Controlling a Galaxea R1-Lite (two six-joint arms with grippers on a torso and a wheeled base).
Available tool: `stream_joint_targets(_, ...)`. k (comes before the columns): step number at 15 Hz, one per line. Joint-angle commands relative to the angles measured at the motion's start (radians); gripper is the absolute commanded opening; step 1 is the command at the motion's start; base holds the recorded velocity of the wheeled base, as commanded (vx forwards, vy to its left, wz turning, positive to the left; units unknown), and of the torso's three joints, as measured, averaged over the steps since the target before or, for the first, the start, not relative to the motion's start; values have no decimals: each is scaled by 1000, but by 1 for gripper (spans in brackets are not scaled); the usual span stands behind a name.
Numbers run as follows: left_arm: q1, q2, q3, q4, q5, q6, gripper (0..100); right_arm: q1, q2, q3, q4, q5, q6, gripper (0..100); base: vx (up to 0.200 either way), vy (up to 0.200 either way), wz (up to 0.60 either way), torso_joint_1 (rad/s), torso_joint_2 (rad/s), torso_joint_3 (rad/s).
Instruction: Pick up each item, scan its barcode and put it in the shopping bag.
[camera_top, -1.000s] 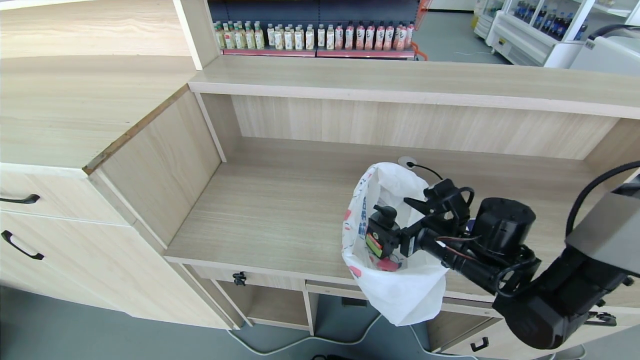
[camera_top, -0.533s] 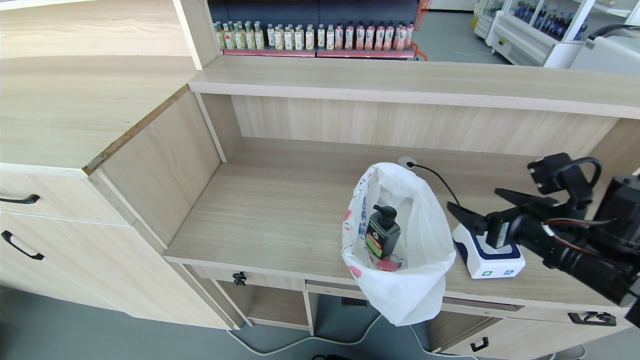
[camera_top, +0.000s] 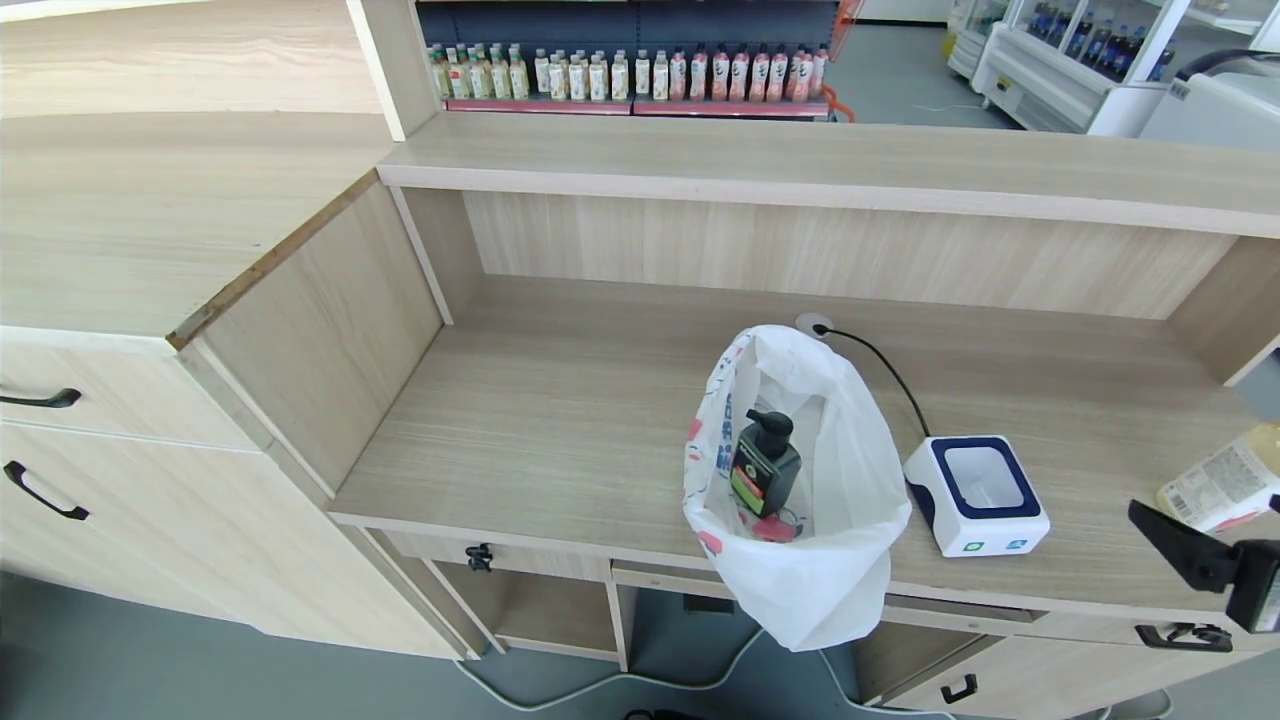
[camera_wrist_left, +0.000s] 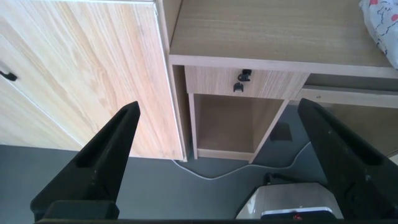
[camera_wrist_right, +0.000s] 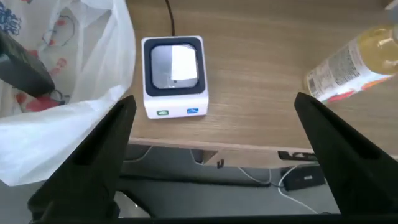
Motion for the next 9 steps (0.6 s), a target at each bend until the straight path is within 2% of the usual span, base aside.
stream_joint_targets(1, 0, 1, 0, 0, 0, -1, 100, -90, -264, 19, 184, -9, -10, 100, 0, 0, 0, 0, 0, 0)
stream_joint_targets(3, 0, 7, 0, 0, -2, 6, 100, -152, -347, -9, 328, -27, -10, 100, 0, -200, 0, 5, -2, 2)
stream_joint_targets(6, 0, 1, 0, 0, 0, 3, 100, -219, -344, -27, 359, -60, -10, 100, 0, -200, 0, -6, 1, 2)
stream_joint_targets(9, 0, 1, 0, 0, 1, 3, 100, -222, -304, -30, 359, -34, 26, 100, 0, -200, 0, 2, 4, 2)
